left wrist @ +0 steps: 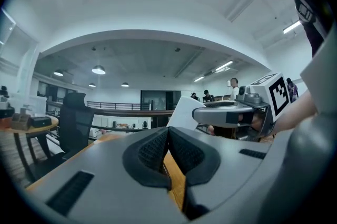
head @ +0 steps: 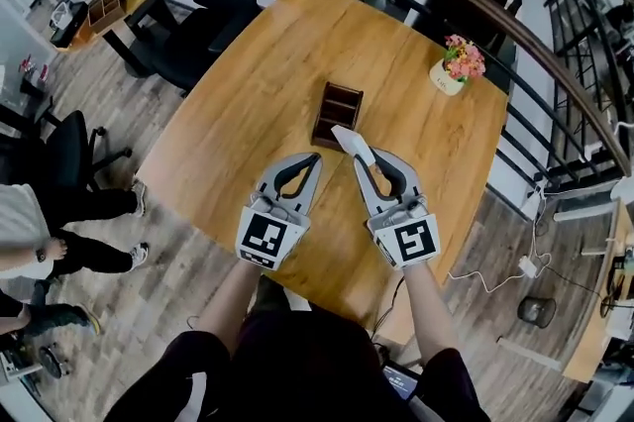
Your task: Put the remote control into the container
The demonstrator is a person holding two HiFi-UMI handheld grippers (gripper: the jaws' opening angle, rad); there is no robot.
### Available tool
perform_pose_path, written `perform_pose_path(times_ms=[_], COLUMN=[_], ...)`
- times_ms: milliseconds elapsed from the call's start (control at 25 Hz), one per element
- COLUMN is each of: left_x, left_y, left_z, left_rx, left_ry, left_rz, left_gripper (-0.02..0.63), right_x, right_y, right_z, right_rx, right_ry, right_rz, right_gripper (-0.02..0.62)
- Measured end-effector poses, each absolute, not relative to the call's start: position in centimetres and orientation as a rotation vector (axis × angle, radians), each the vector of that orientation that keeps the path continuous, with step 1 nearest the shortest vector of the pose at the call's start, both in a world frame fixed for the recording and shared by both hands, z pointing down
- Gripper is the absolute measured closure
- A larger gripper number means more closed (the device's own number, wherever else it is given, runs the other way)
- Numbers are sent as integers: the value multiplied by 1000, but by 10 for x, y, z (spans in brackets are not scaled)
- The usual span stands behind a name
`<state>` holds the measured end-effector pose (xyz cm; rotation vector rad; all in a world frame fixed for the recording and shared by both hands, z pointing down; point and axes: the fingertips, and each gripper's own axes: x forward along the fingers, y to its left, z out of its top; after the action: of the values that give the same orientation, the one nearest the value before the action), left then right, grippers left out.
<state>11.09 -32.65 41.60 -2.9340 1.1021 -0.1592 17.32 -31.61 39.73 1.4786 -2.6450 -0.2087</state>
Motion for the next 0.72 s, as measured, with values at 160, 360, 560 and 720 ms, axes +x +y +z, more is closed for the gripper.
perform_pose_path(times_ms=[160,360,560,720], left_x=[125,132,145,148], left_y=[-346,-363,-390,-408], left_z=[423,441,471,500], left_rx=[-2867,-2850,-2877,-2900], left_ry=[1175,1229,1233,1234], left_rz=[-205,-244,-282,-329], left_gripper=[594,594,594,594], right_x=[192,201,197,193], right_y=[-338,-368,-399,-411], right_z=[407,424,447,489], right_rx=[1344,1206,1117,1006], right_ry=[-2716,-2754,-2802,-2796], right_rz=[-200,-203,-239,-200], right_gripper=[505,505,505,505])
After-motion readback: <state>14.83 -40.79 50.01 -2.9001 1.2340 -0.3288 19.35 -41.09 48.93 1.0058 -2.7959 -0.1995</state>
